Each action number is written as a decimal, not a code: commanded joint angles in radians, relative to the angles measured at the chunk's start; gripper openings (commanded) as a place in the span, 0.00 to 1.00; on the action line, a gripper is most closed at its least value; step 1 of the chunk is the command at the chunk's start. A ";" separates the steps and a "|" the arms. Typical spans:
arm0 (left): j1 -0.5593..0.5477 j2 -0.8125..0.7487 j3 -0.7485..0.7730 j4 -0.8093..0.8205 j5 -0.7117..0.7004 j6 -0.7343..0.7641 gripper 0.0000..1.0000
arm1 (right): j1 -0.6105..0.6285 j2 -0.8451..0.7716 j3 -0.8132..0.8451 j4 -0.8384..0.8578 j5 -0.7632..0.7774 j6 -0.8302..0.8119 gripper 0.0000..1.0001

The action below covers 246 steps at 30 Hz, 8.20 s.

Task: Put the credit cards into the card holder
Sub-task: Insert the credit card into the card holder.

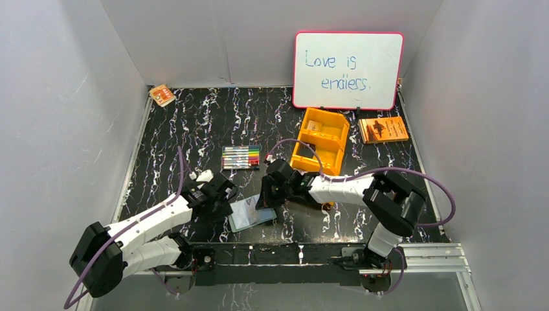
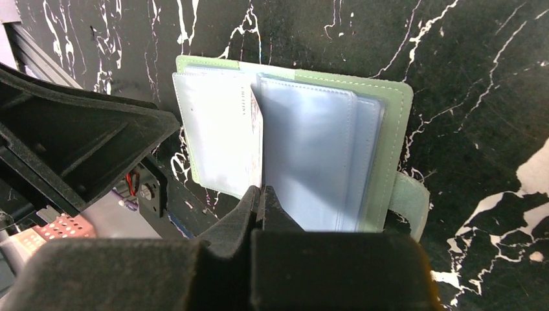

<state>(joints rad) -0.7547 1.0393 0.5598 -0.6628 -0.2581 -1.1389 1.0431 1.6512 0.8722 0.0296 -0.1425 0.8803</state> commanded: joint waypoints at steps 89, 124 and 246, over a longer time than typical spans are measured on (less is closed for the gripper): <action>0.016 -0.050 -0.041 -0.132 -0.086 -0.174 0.33 | -0.020 0.028 -0.062 0.200 -0.114 0.173 0.00; 0.017 -0.016 -0.087 -0.061 -0.021 -0.152 0.30 | -0.021 0.101 -0.023 0.271 -0.164 0.172 0.00; 0.017 -0.100 0.213 -0.016 -0.070 0.105 0.89 | -0.439 -0.547 -0.166 -0.247 0.173 -0.088 0.67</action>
<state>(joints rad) -0.7410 0.9043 0.7238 -0.7162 -0.3241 -1.0763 0.6182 1.0988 0.7265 -0.3515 0.0368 0.7517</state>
